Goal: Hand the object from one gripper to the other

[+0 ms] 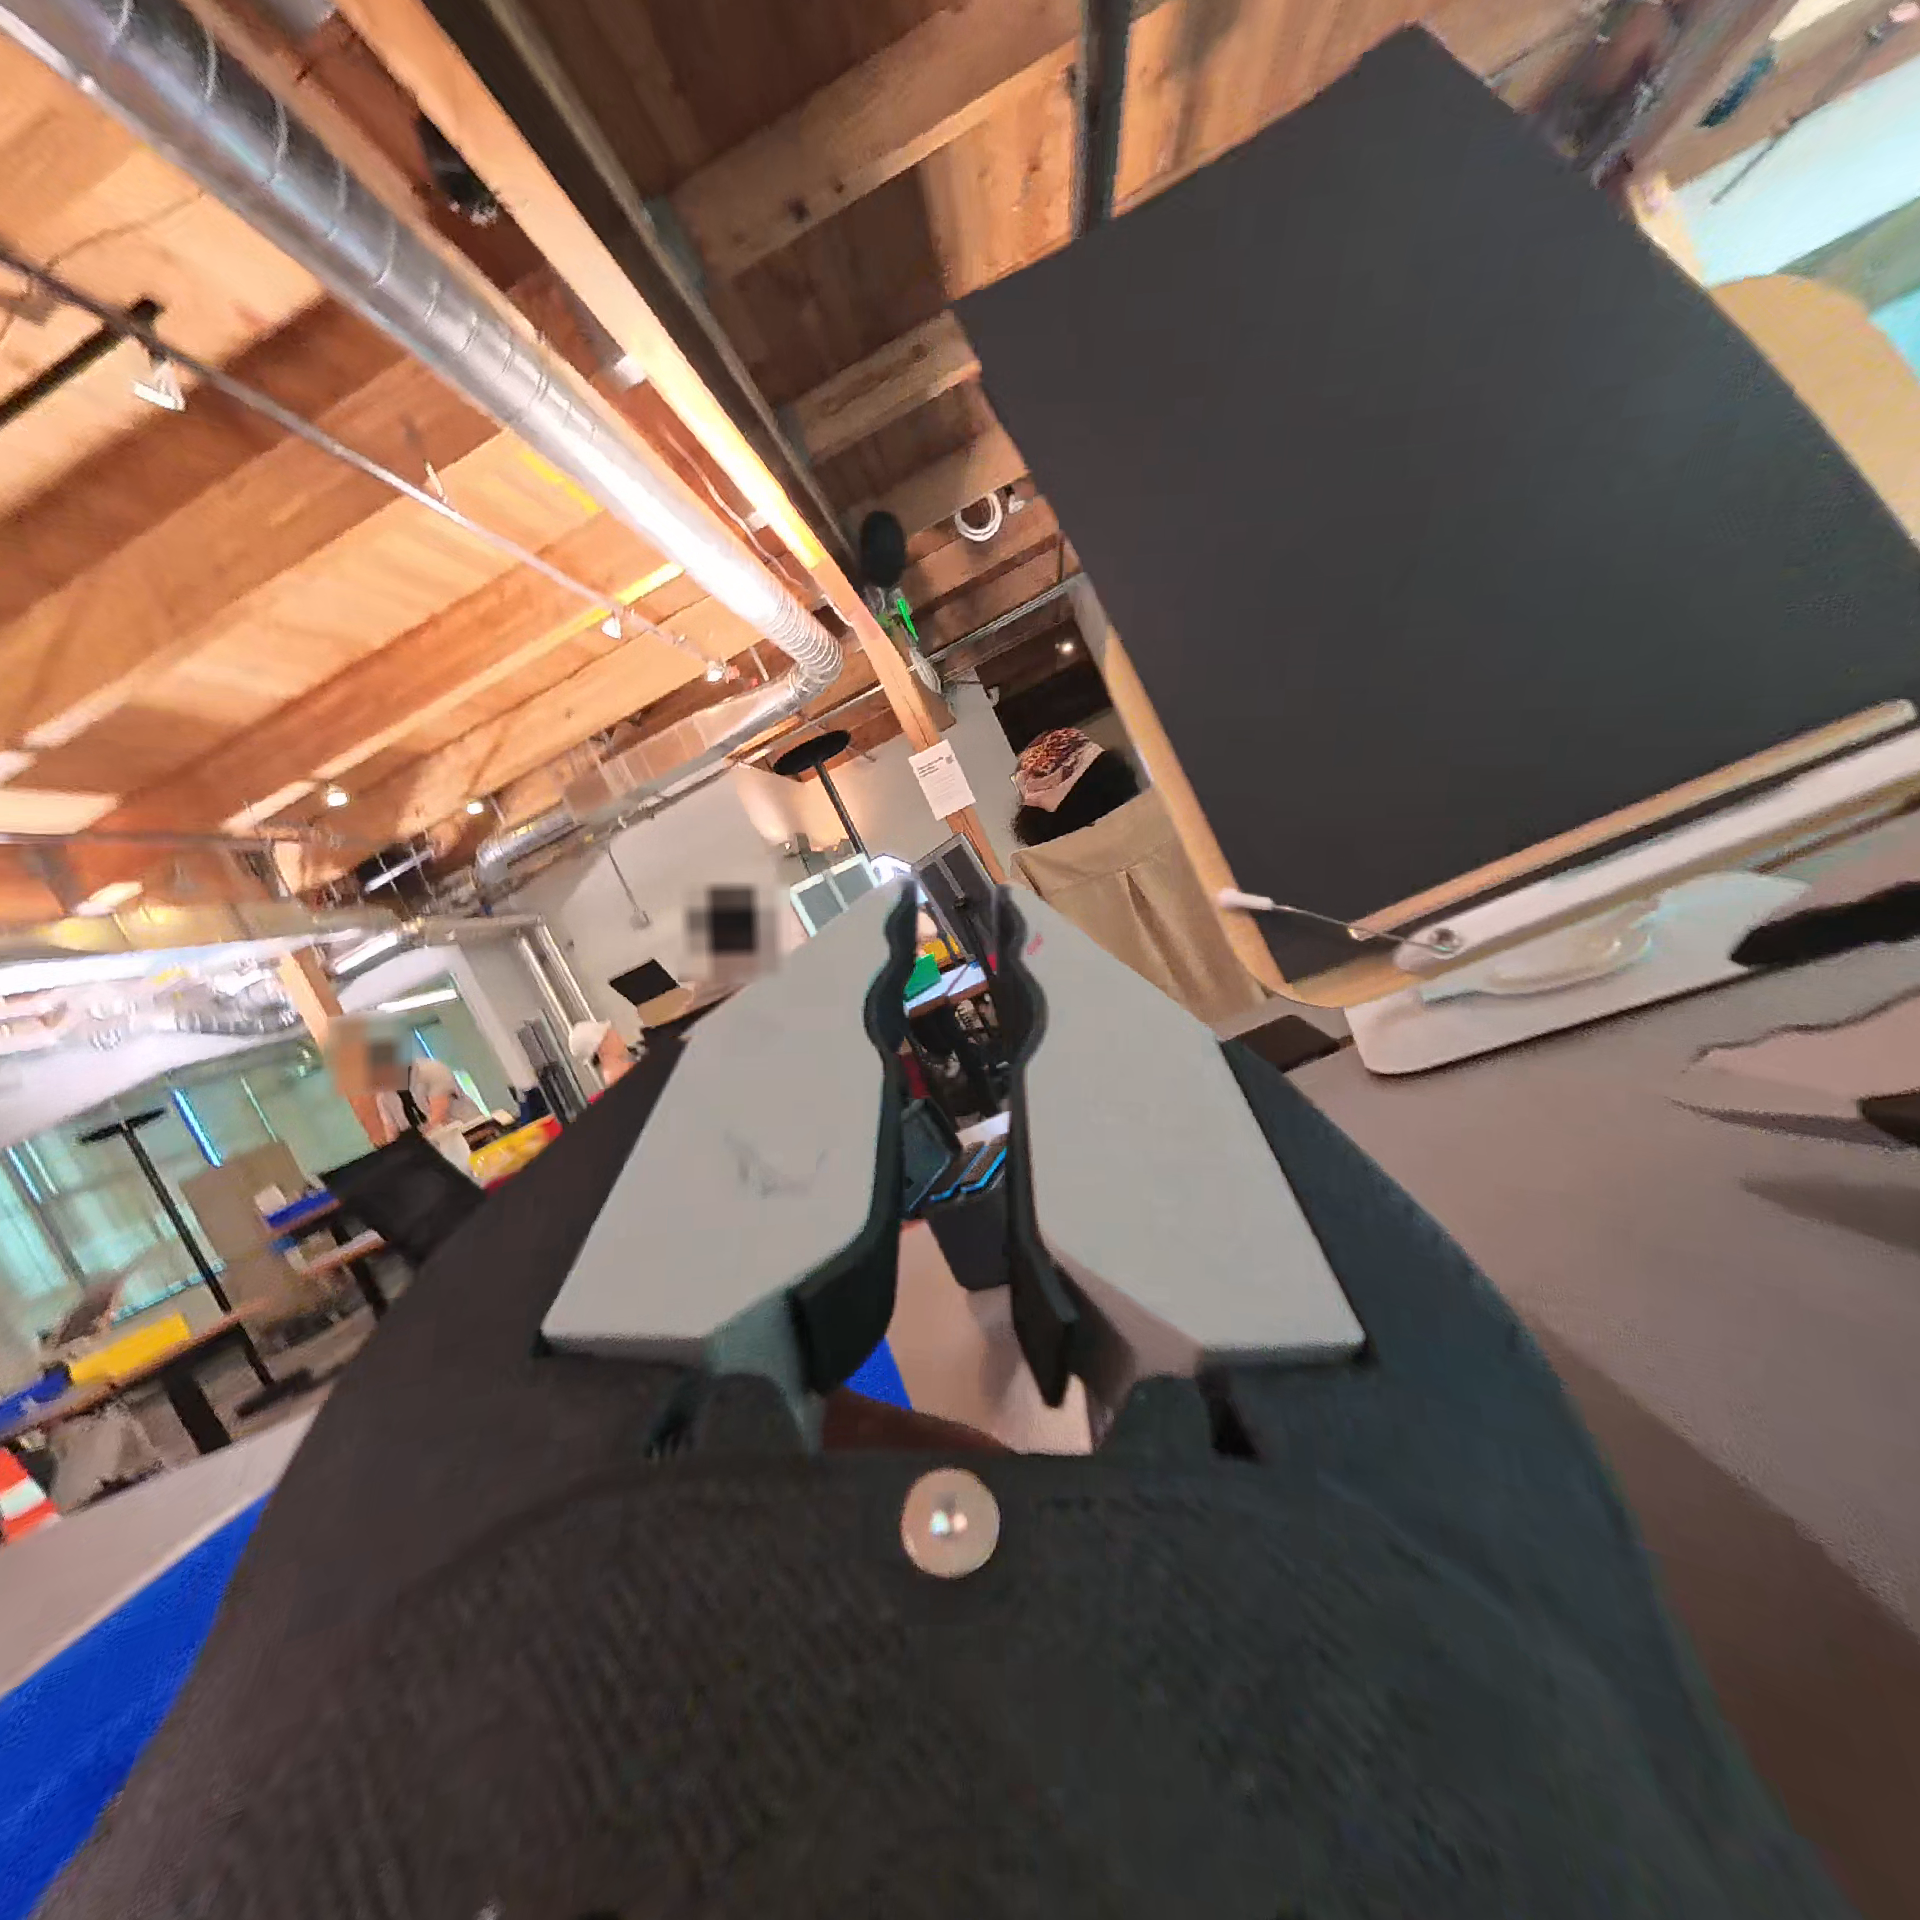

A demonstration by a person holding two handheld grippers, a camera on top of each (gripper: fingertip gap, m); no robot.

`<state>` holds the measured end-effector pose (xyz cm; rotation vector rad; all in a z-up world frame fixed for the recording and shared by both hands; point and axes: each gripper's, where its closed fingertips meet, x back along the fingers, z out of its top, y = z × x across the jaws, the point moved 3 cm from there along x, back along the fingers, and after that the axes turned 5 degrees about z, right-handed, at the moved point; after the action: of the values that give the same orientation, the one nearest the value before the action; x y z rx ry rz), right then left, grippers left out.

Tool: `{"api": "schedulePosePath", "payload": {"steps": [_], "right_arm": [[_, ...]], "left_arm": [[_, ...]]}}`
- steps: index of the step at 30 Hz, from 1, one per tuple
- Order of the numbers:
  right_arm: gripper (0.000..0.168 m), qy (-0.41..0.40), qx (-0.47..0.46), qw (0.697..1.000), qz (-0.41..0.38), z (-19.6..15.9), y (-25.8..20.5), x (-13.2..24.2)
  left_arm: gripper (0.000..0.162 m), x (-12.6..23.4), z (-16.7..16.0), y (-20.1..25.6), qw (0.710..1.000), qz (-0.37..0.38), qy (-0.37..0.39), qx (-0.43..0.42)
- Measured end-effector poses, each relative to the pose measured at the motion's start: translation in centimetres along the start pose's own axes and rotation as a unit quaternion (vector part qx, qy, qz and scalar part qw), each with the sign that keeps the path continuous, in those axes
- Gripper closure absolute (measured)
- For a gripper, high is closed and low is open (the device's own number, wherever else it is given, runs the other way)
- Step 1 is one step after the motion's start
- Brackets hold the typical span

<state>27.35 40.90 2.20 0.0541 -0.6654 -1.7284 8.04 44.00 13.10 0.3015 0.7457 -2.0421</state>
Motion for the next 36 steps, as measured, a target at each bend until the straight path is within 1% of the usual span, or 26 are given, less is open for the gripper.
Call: {"api": "schedulePosePath", "payload": {"steps": [4, 6, 8, 10, 12, 13, 15, 17, 24, 28, 33, 35, 36], "right_arm": [[0.127, -0.009, 0.009, 1.000, -0.004, -0.1, -0.1, -0.2], [0.127, -0.016, 0.020, 1.000, -0.006, -0.2, -0.3, -0.3], [0.128, -0.021, 0.031, 0.999, -0.005, -0.3, -0.5, -0.4], [0.129, -0.023, 0.038, 0.999, -0.004, -0.3, -0.7, -0.5], [0.129, -0.025, 0.040, 0.999, -0.004, -0.4, -0.7, -0.5], [0.129, -0.025, 0.041, 0.999, -0.003, -0.4, -0.7, -0.5], [0.130, -0.023, 0.041, 0.999, -0.005, -0.4, -0.6, -0.5], [0.129, -0.025, 0.036, 0.999, -0.006, -0.5, -0.5, -0.5], [0.130, -0.029, 0.042, 0.999, -0.012, -0.6, -0.4, -0.5], [0.131, -0.032, 0.056, 0.998, -0.016, -0.6, -0.6, -0.6], [0.131, -0.035, 0.054, 0.998, -0.016, -0.7, -0.6, -0.6], [0.131, -0.037, 0.057, 0.998, -0.015, -0.7, -0.7, -0.7], [0.131, -0.038, 0.059, 0.997, -0.015, -0.7, -0.7, -0.7]], "left_arm": [[0.142, 0.3, -0.9, -2.0, 0.997, 0.008, -0.030, 0.066], [0.140, 0.6, -0.8, -2.6, 0.996, 0.012, -0.032, 0.082], [0.140, 0.9, -0.6, -3.0, 0.996, 0.016, -0.030, 0.087], [0.138, 1.1, -0.2, -2.9, 0.995, 0.000, -0.030, 0.099], [0.125, 0.9, 0.4, -3.1, 0.996, -0.014, -0.047, 0.078], [0.123, 0.9, 0.9, -3.5, 0.996, -0.017, -0.051, 0.072], [0.123, 0.9, 1.8, -4.5, 0.994, -0.035, -0.054, 0.092], [0.120, 0.8, 1.9, -5.7, 0.992, -0.035, -0.071, 0.101], [0.118, 0.8, 3.0, -10.7, 0.990, 0.003, -0.067, 0.128], [0.118, 0.6, 2.1, -12.4, 0.988, 0.018, -0.076, 0.136], [0.118, 0.2, 0.1, -14.9, 0.985, 0.038, -0.096, 0.142], [0.120, 0.0, -1.6, -15.6, 0.983, 0.013, -0.133, 0.130], [0.120, 0.0, -3.0, -16.0, 0.978, -0.010, -0.168, 0.120]]}}
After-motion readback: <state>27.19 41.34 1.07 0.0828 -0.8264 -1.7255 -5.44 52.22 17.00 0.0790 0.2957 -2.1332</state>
